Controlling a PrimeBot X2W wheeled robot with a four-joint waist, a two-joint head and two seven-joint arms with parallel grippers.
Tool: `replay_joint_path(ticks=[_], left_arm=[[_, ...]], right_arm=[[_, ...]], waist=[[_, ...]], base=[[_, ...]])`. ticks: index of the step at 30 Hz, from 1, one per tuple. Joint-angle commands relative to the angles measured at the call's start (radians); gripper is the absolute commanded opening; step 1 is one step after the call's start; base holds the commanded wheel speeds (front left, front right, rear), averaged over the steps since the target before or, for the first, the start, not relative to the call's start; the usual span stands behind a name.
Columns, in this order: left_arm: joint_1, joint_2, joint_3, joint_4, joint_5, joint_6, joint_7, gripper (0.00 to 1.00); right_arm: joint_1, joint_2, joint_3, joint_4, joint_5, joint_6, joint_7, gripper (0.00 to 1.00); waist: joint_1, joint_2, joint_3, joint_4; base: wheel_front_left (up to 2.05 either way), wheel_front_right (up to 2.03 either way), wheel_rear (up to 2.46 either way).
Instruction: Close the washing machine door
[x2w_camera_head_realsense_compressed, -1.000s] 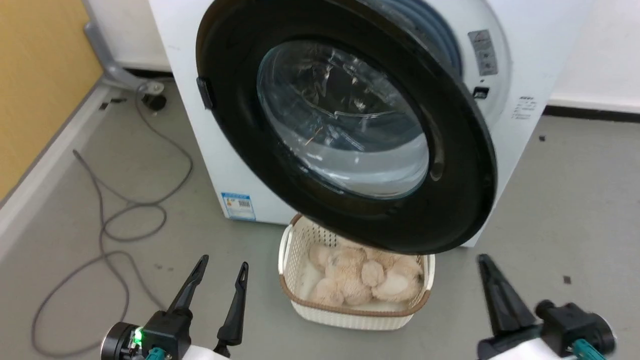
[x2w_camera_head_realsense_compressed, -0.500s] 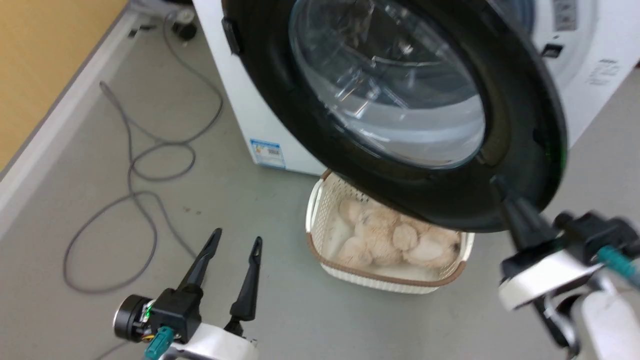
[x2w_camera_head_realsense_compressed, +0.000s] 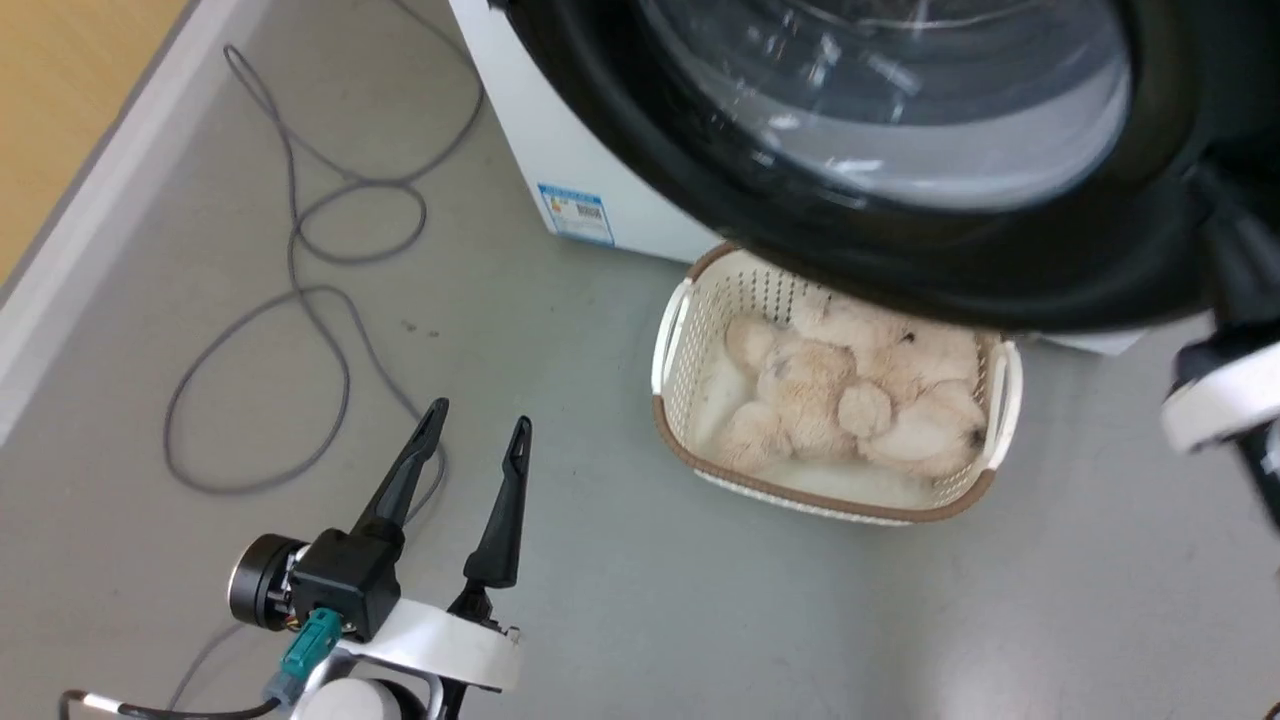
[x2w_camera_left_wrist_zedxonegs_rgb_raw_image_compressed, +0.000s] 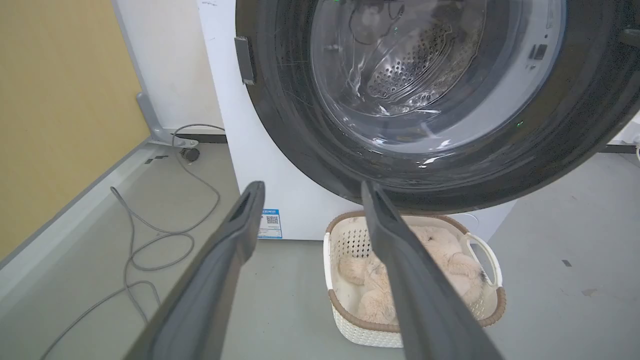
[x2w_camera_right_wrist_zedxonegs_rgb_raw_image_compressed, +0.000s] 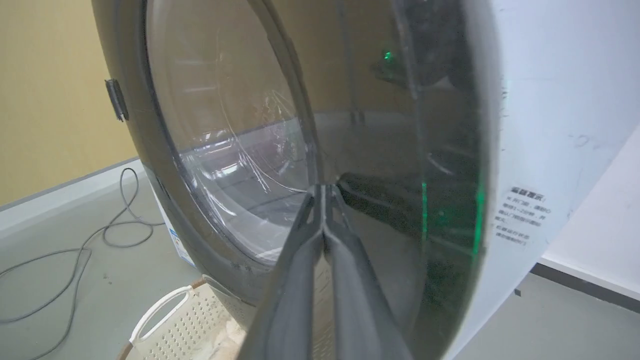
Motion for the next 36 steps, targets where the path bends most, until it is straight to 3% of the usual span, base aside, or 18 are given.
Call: replay_joint_path(ticks=[1, 7, 20, 30, 36], left_arm=[[-0.02, -0.008, 0.008, -0.004, 0.01, -0.01, -0.004, 1.0], [-0.044, -0.026, 0.018, -0.005, 0.018, -0.027, -0.004, 1.0], [-0.064, -0.053, 0.045, 0.005, 0.026, -0.046, -0.004, 1.0], [-0.056, -0.062, 0.061, 0.015, 0.037, -0.052, -0.004, 1.0], [-0.031, -0.064, 0.076, 0.029, 0.046, -0.054, -0.004, 1.0]], right_arm=[[-0.052, -0.024, -0.019, 0.006, 0.013, -0.002, 0.017, 0.0], [-0.176, -0.084, -0.045, 0.04, 0.013, -0.002, 0.073, 0.0], [-0.37, -0.109, -0.132, 0.18, -0.002, -0.002, 0.134, 0.0], [-0.335, -0.068, -0.107, 0.214, 0.0, -0.002, 0.081, 0.0], [-0.212, -0.03, -0.039, 0.194, 0.033, -0.002, 0.02, 0.0]], waist=[[-0.0001, 0.0, 0.03, 0.009], [-0.0001, 0.0, 0.075, 0.023], [-0.0001, 0.0, 0.112, 0.046], [-0.0001, 0.0, 0.063, 0.025], [-0.0001, 0.0, -0.027, -0.019]], base=[[0.0, 0.0, 0.0], [0.0, 0.0, 0.0], [0.0, 0.0, 0.0], [0.0, 0.0, 0.0], [0.0, 0.0, 0.0]])
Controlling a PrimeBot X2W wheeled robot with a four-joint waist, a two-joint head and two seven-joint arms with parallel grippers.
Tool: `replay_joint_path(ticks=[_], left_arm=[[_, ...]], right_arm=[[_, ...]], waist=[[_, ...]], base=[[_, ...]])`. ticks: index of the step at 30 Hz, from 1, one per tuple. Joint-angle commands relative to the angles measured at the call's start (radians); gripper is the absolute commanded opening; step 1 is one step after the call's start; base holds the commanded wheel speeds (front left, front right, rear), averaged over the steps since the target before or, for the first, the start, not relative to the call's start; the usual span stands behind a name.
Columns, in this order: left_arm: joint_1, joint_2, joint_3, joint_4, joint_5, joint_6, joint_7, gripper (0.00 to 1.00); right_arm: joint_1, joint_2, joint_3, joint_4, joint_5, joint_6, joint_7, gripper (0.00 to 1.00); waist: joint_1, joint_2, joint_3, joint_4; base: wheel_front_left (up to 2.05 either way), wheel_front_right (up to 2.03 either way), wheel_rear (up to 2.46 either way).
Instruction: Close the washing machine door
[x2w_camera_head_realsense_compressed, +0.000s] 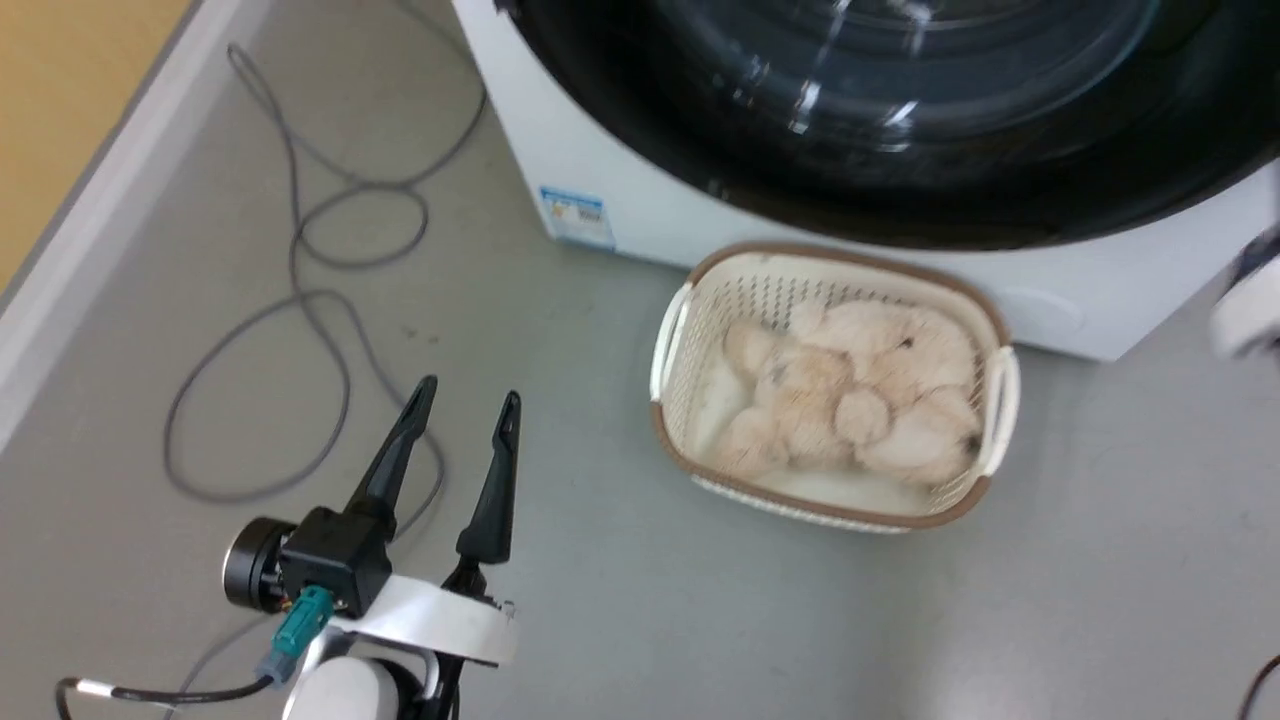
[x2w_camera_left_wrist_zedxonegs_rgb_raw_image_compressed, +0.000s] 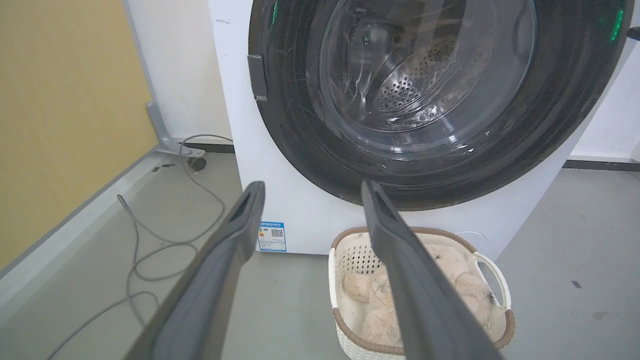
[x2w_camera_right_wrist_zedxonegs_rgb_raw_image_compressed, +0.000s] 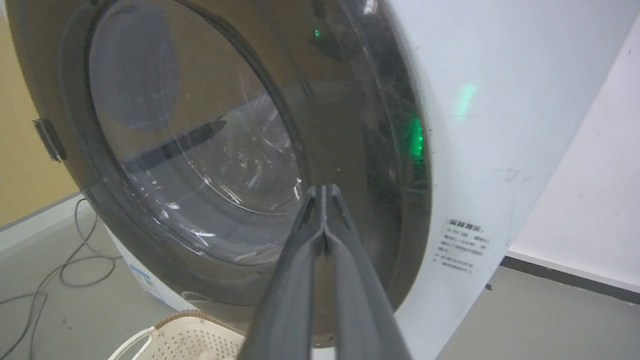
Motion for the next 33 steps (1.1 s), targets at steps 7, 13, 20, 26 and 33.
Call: replay_joint_path(ticks=[7, 13, 20, 26, 33], left_arm=[[0.053, 0.001, 0.025, 0.024, 0.02, -0.003, -0.004, 1.0], [0.102, 0.011, 0.046, 0.05, 0.032, 0.004, -0.004, 1.0], [0.145, 0.013, 0.06, 0.058, 0.033, 0.008, -0.004, 1.0], [0.176, 0.011, 0.06, 0.063, 0.033, 0.008, -0.004, 1.0], [0.199, 0.01, 0.054, 0.073, 0.035, 0.006, -0.004, 1.0]], right_arm=[[0.204, 0.061, 0.068, -0.081, 0.042, -0.001, -0.079, 0.0], [0.346, 0.137, 0.083, -0.171, 0.036, -0.001, -0.12, 0.0], [0.481, 0.2, 0.073, -0.266, -0.012, -0.001, -0.129, 0.0], [0.617, 0.284, -0.003, -0.328, -0.044, -0.001, -0.116, 0.0], [0.745, 0.321, -0.018, -0.352, -0.047, -0.001, -0.105, 0.5]], waist=[[0.0, 0.0, -0.156, -0.088], [0.0, 0.0, -0.24, -0.14], [0.0, 0.0, -0.286, -0.182], [0.0, 0.0, -0.312, -0.19], [0.0, 0.0, -0.337, -0.185]], base=[[0.0, 0.0, 0.0], [0.0, 0.0, 0.0], [0.0, 0.0, 0.0], [0.0, 0.0, 0.0], [0.0, 0.0, 0.0]])
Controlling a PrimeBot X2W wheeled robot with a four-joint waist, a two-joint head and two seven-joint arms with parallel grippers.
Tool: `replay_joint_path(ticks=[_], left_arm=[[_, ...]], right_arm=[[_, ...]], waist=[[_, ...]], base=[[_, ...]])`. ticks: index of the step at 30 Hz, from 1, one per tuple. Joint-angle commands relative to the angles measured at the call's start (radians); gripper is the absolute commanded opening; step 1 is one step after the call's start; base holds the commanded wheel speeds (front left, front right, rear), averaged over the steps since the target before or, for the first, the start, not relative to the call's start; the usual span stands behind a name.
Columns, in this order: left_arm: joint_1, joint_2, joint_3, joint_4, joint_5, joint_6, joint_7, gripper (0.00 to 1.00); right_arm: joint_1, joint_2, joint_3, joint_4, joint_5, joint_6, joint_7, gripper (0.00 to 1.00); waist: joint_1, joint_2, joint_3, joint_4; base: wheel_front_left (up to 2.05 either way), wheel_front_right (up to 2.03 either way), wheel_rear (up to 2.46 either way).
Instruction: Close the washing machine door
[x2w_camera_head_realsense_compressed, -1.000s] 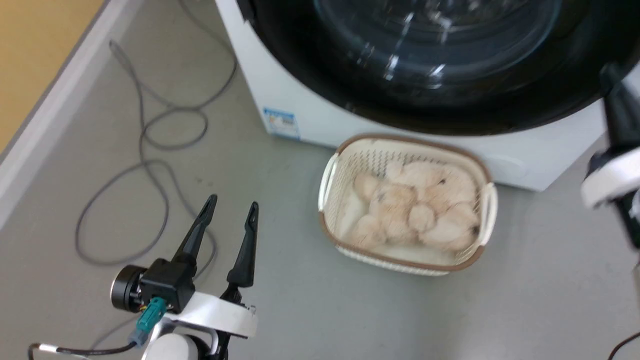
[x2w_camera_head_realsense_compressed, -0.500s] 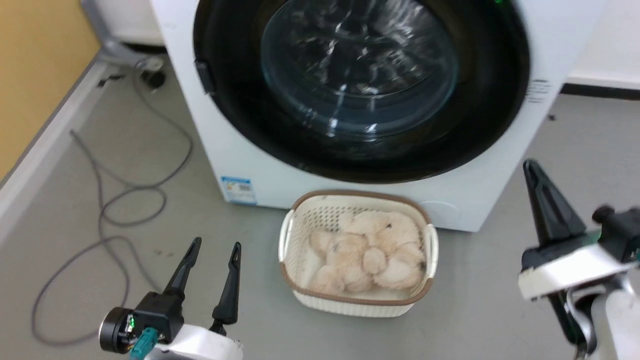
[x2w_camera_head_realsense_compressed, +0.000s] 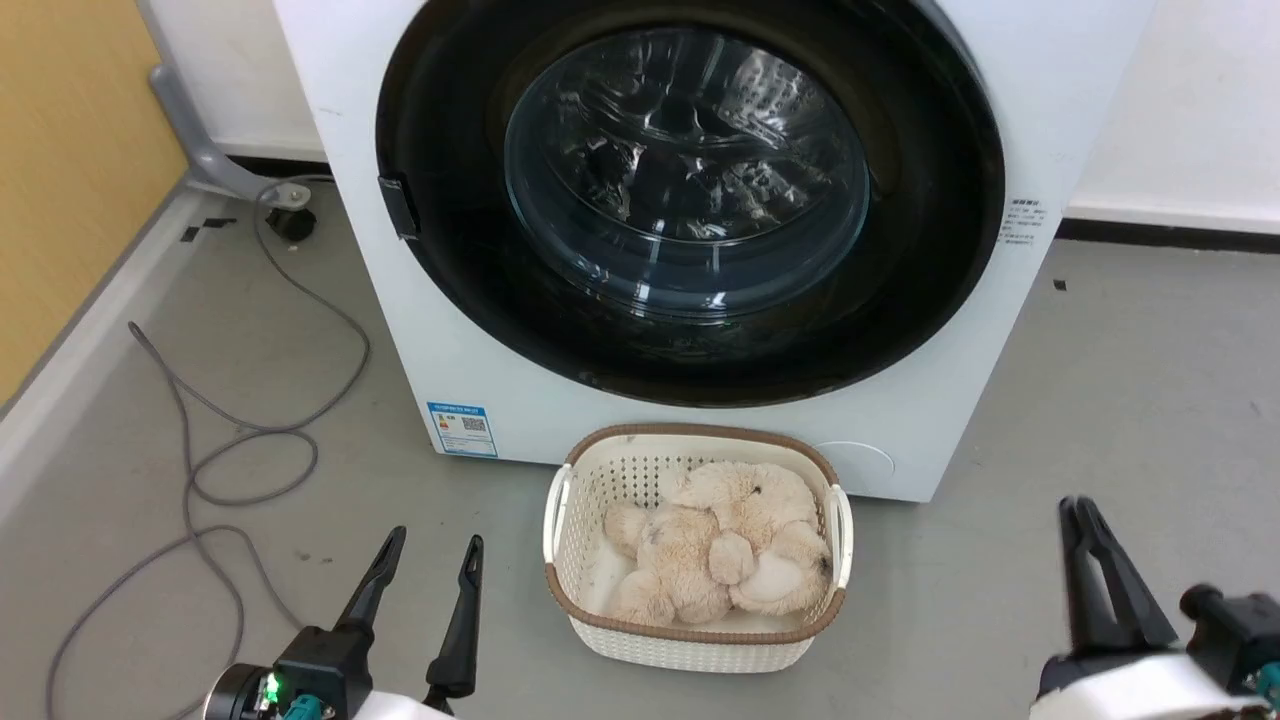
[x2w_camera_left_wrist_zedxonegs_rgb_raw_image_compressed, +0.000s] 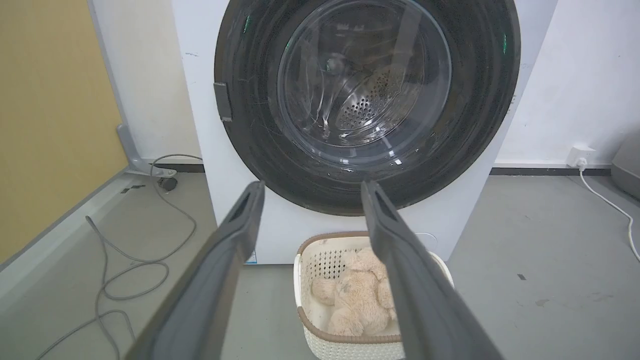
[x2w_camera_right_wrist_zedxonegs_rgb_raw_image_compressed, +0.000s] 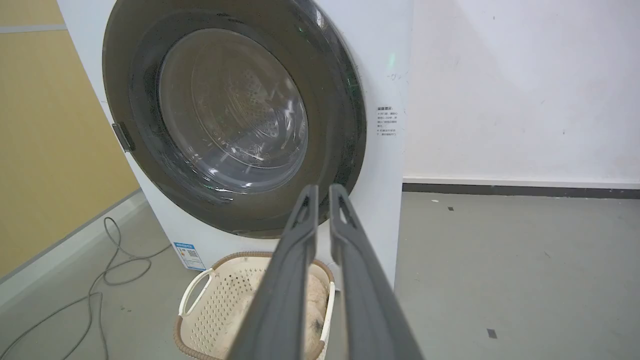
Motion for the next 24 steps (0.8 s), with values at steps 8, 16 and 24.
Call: replay_joint_path(ticks=[8, 16, 24], left_arm=[[0.021, 0.0, -0.003, 0.009, 0.012, 0.002, -0.005, 1.0], [0.024, -0.006, 0.002, 0.017, 0.0, 0.021, -0.005, 1.0], [0.017, -0.008, 0.005, 0.026, -0.017, 0.025, -0.005, 1.0]], right_arm=[[0.052, 0.01, 0.014, 0.022, 0.021, -0.001, -0.009, 1.0], [0.046, 0.01, 0.012, 0.041, 0.031, -0.001, -0.024, 1.0], [0.04, 0.011, 0.013, 0.054, 0.034, -0.001, -0.036, 1.0]], waist=[[0.0001, -0.0001, -0.014, 0.007], [0.0001, -0.0001, -0.018, 0.013], [0.0001, -0.0001, -0.016, 0.017]], base=[[0.0, 0.0, 0.0], [0.0, 0.0, 0.0], [0.0, 0.0, 0.0]])
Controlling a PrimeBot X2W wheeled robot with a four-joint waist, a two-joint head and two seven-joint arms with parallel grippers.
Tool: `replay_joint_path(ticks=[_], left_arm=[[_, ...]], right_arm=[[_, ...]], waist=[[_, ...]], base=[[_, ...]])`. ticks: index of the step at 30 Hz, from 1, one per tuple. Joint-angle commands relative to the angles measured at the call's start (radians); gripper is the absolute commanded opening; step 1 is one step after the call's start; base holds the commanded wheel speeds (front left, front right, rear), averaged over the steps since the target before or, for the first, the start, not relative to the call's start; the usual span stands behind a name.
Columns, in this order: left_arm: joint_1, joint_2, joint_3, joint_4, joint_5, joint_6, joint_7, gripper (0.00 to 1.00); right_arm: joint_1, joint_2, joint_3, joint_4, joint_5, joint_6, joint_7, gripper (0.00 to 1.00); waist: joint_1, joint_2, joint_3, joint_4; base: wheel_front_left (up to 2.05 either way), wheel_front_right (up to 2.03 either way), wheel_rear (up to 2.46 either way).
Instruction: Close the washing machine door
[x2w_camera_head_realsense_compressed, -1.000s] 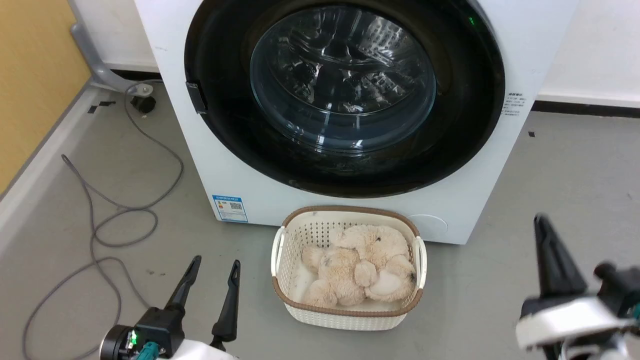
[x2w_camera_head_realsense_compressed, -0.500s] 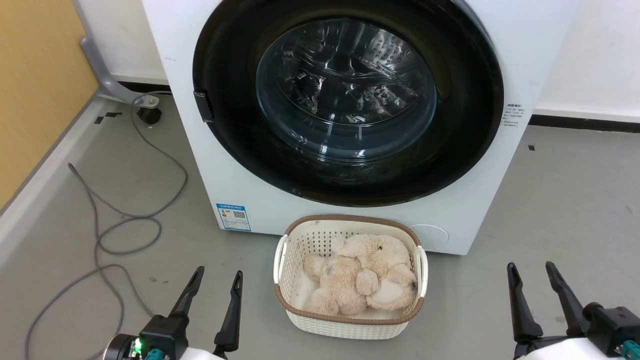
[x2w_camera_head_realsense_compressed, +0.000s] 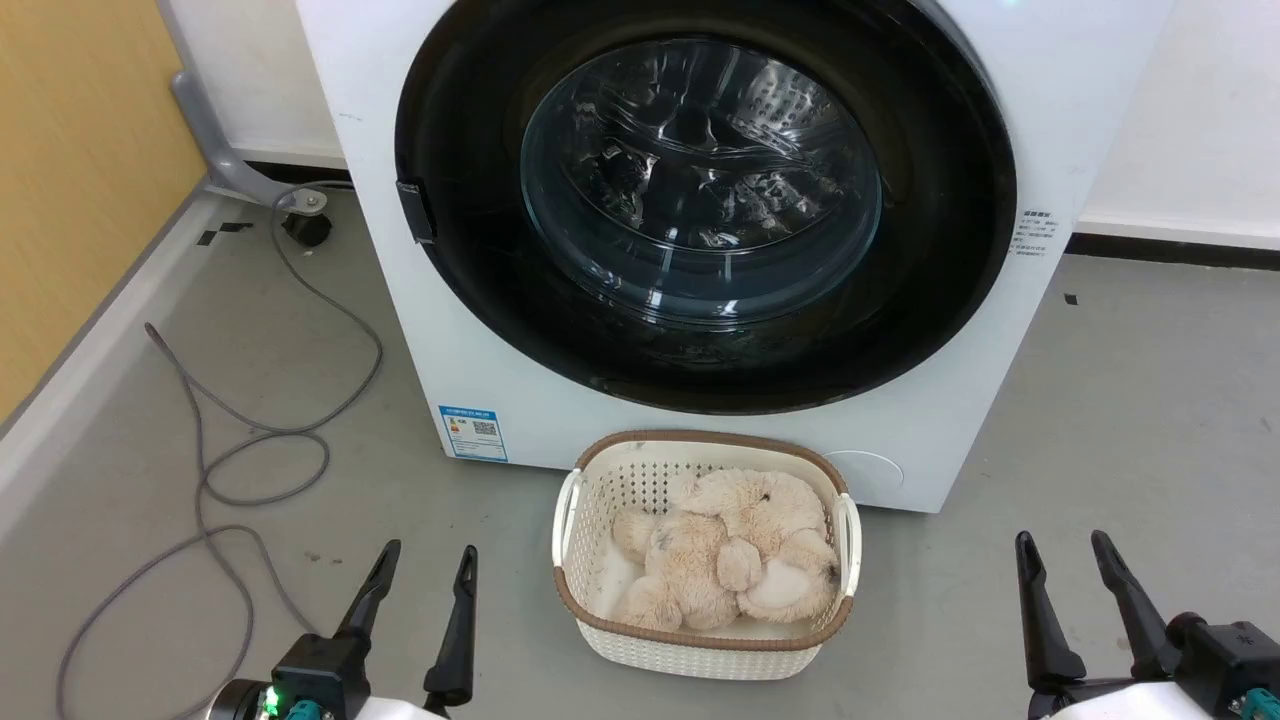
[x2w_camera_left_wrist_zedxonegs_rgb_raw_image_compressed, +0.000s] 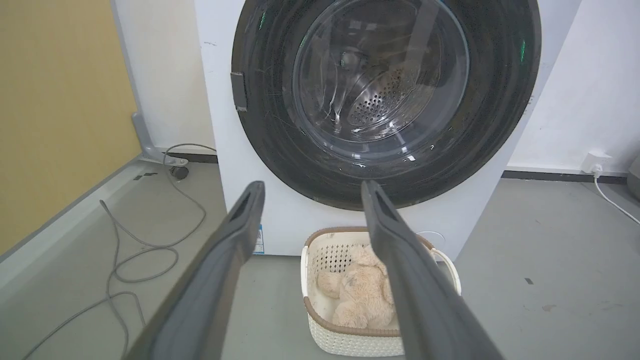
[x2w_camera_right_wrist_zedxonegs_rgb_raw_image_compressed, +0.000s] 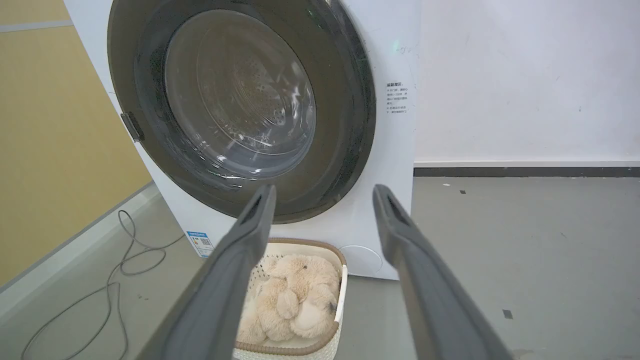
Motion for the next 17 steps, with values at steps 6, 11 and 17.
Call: replay_joint_path(ticks=[6, 11, 17], left_arm=[[0.0, 0.0, 0.001, -0.001, -0.007, 0.0, 0.002, 0.0], [-0.002, -0.001, 0.004, -0.006, -0.002, 0.004, 0.013, 0.0], [-0.004, -0.002, 0.007, -0.013, 0.004, 0.008, 0.025, 0.0]], right_arm=[[0.0, 0.0, 0.001, 0.002, -0.001, 0.0, -0.001, 0.0], [-0.003, 0.0, 0.004, -0.001, -0.008, 0.0, 0.007, 0.0], [-0.007, 0.0, 0.007, -0.005, -0.017, 0.0, 0.016, 0.0]], waist=[[0.0001, 0.0, 0.0, 0.0], [0.0001, 0.0, 0.001, -0.004], [0.0001, 0.0, 0.002, -0.01]], base=[[0.0, 0.0, 0.0], [0.0, 0.0, 0.0], [0.0, 0.0, 0.0]])
